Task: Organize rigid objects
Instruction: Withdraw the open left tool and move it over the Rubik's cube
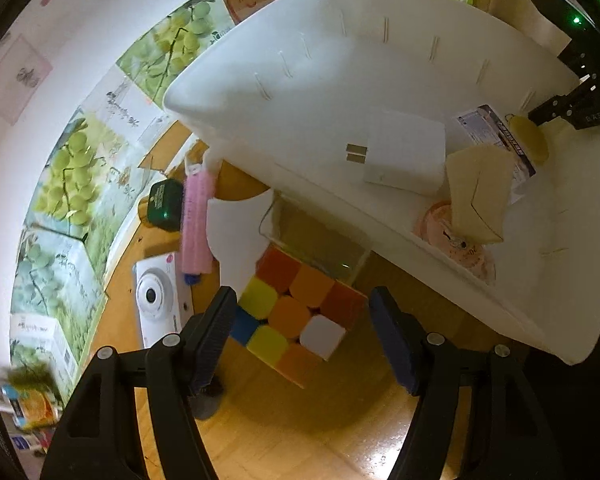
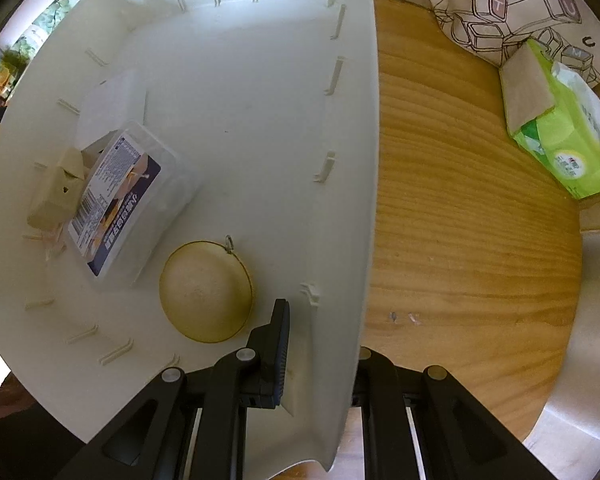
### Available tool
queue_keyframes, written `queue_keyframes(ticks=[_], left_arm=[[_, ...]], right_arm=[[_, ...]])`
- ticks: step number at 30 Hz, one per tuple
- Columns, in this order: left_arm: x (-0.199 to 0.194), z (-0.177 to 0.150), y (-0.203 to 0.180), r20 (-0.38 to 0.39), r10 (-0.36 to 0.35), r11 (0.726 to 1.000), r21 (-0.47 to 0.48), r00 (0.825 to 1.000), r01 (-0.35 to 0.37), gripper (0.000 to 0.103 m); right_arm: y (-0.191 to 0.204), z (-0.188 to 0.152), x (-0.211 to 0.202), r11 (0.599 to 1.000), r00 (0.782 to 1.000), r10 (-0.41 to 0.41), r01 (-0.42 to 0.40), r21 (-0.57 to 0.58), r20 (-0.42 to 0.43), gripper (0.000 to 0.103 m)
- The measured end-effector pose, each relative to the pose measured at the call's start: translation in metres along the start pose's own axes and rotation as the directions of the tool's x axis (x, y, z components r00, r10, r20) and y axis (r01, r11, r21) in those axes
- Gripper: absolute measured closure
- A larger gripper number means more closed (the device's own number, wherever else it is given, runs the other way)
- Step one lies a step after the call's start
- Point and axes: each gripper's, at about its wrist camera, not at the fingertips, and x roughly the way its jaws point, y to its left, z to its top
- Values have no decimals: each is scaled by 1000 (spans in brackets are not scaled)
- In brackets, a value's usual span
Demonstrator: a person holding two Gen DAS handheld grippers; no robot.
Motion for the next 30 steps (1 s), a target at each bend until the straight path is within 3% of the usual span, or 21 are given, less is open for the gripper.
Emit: queue_keyframes(ticks=[9,14,21,30], left_arm=[[18,11,4,-51,-63,997,49,997,66,28],[23,15,4,-55,-95,995,30,994,97,29],[24,20,9,-44,-91,995,27,995,92,34],[16,4,13,6,-97,989,-110,995,97,35]], right_arm=[[0,4,0,1000,1000,-1,1,6,-8,89],[-1,5,-1,1000,1000,0,0,10,-10,89],[-1,4,0,1000,1000,0,0,11,-9,89],[-1,2,-5,1000,1000,3,-3,11,3,89]])
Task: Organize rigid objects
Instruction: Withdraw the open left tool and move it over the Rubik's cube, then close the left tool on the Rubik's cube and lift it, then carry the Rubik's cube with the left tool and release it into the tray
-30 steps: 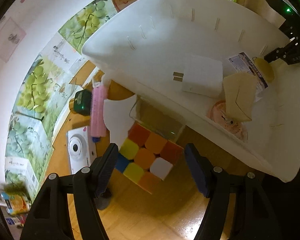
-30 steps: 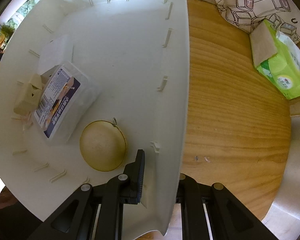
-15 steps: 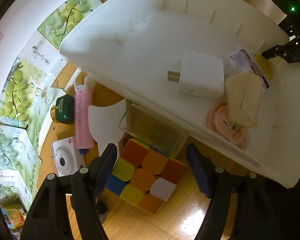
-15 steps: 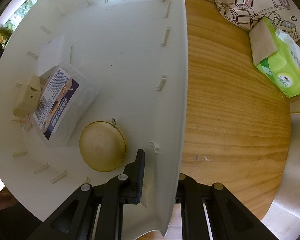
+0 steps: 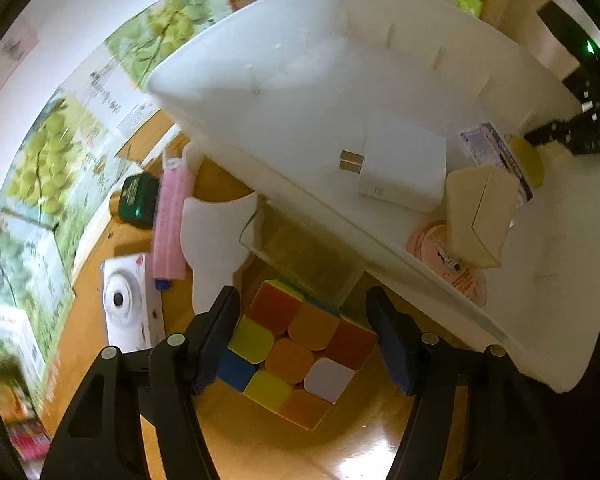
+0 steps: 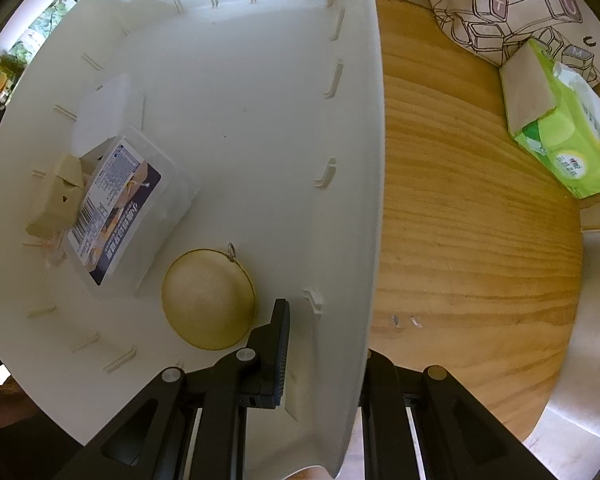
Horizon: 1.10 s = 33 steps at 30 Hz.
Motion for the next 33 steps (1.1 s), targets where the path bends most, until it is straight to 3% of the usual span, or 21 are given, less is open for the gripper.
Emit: queue_keyframes(ticks=[7,11,16,22,29,33], left_arm=[[-12,-19,7,25,20,977,-212,999,-14,35],[-25,-37,8,82,31,933,-360,996,0,35],[-48,-56,0,129,95,869,-494,987,-19,35],[-79,-69,0,190,191,807,-589,963,-44,35],[-119,-65,-6,277,274,788,-613,921,-50,35],[-144,-54,-20,358,287,815,-579,889,-30,35]], right_arm=[[-3,-3,-6,1000,1000,5,-5,2,17,89],[-4,-7,-6,1000,999,13,-13,4,30,89],[-7,-13,-9,1000,999,17,-17,-1,44,89],[-6,-19,-12,1000,998,15,-14,-23,61,89],[0,-23,-14,999,997,10,-6,-54,70,89],[5,-25,-14,998,998,1,4,-69,71,89]])
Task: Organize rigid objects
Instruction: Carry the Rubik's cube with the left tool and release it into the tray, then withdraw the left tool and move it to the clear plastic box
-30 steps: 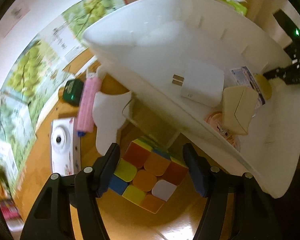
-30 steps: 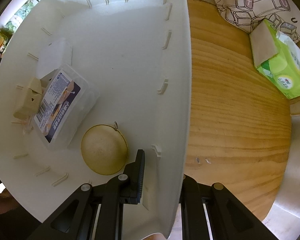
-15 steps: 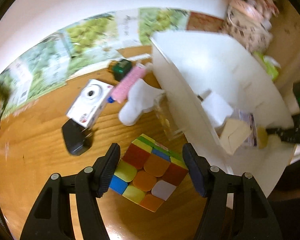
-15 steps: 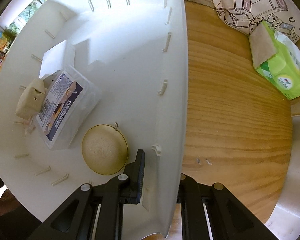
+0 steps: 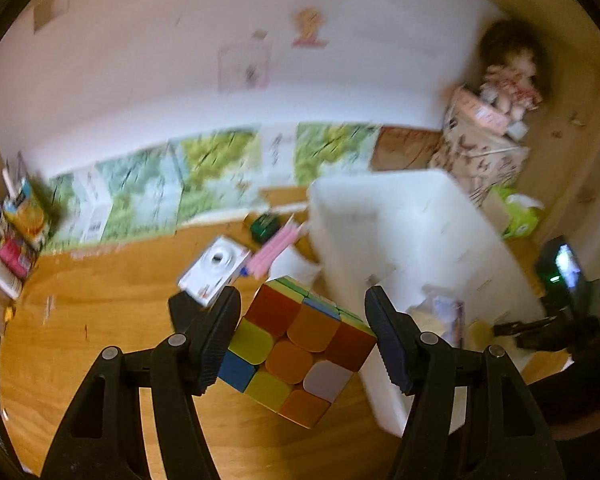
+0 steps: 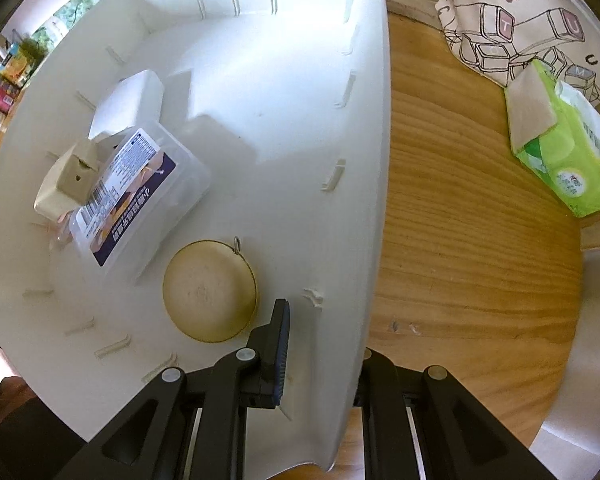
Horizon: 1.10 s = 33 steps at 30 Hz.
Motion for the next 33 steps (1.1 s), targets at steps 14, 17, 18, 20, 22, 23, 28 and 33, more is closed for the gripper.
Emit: queue_keyframes(ticks=[14,17,18,20,22,23,28,33], left_arm=[[-18,13,-64,43,-225,970,107,973,219,71],[-14,11,-78,15,-276,953,135,961,272,70],[-11,9,-86,-4,-281,948,154,960,278,70],[-7,7,-91,-28,-284,944,165,958,285,70],[-4,6,-91,-43,-280,946,159,959,283,69],[-2,6,-90,-50,-271,949,152,961,275,69],[6,4,-76,-76,-206,973,91,976,212,68],[11,3,-52,-97,-154,988,-9,983,154,66]], right_arm=[[-5,-3,-8,1000,1000,0,-1,24,22,89],[-7,-3,-9,1000,1000,-2,1,27,24,89],[-7,-3,-9,1000,1000,-4,3,25,24,88],[-8,-3,-10,1000,1000,-6,5,28,26,88],[-9,-4,-10,999,1000,-3,2,37,26,88],[-10,-4,-10,999,1000,-2,1,39,26,88],[-10,-3,-11,999,1000,-9,8,46,25,88],[-8,-2,-9,999,1000,-19,18,46,20,88]])
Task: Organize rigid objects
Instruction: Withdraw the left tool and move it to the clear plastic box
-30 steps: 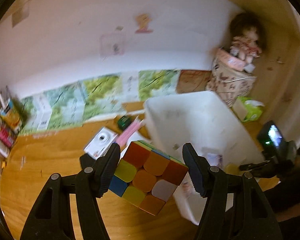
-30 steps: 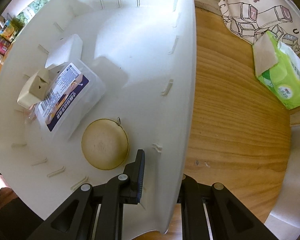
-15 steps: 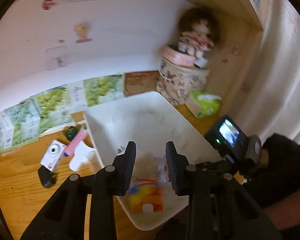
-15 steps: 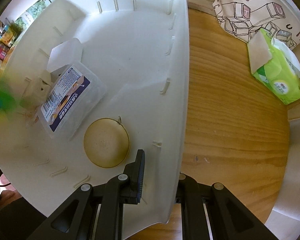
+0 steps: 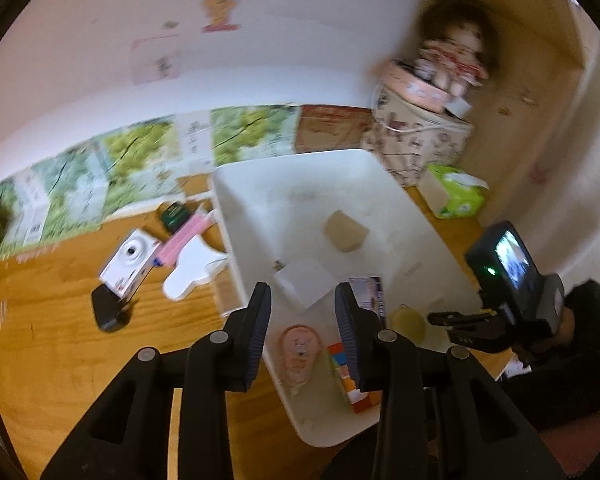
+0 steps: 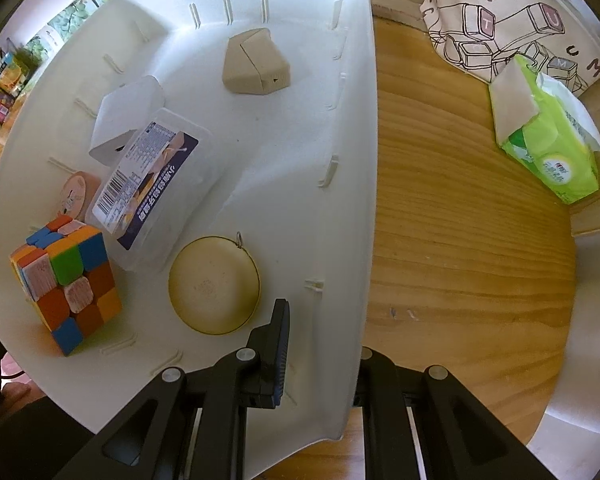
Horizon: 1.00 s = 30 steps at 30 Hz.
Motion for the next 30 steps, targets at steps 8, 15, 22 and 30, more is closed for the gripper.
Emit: queue_keyframes(ticks=[8,15,22,30], left_arm=[[-2,-1,39,-6,82,988,-130,997,-82,66],[0,-3,67,-25,132,968,-210,991,-135,53],[12,-4,77,-67,106,967,-225,992,-119,23],[38,-5,87,-147,69,976,-194,987,-97,23]], right_arm=[[5,2,3,1000,1000,-10,10,7,-11,87],[7,3,7,1000,1000,-19,19,18,-22,87],[7,4,10,999,999,-25,26,30,-32,87],[5,6,16,999,998,-25,27,45,-52,86]])
